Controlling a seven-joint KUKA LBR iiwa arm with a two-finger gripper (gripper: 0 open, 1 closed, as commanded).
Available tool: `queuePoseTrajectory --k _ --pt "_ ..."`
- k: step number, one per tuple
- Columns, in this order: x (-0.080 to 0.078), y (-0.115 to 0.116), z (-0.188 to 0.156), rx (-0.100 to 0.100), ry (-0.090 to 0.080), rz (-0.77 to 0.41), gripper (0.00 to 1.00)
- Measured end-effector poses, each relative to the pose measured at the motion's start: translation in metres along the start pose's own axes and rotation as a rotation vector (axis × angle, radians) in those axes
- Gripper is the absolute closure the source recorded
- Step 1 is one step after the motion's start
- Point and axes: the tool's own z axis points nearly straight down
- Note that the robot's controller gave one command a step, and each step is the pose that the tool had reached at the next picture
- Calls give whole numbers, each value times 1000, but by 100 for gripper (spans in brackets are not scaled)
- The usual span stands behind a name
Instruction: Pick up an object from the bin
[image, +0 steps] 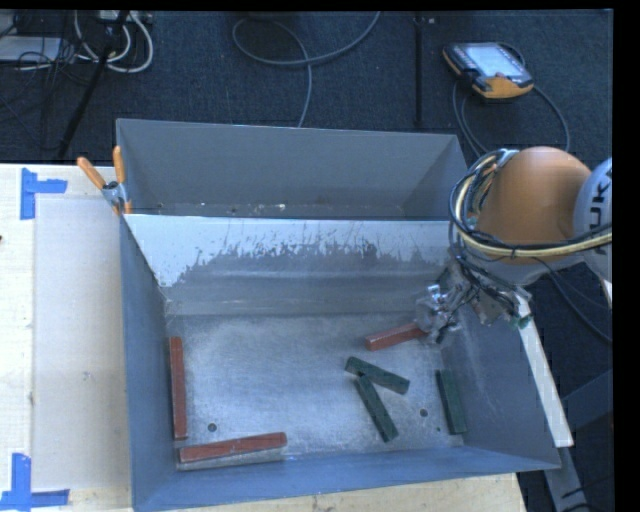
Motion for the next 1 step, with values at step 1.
queuePoseTrajectory --k 1 --pt "-23 80 -36 4 -5 90 100"
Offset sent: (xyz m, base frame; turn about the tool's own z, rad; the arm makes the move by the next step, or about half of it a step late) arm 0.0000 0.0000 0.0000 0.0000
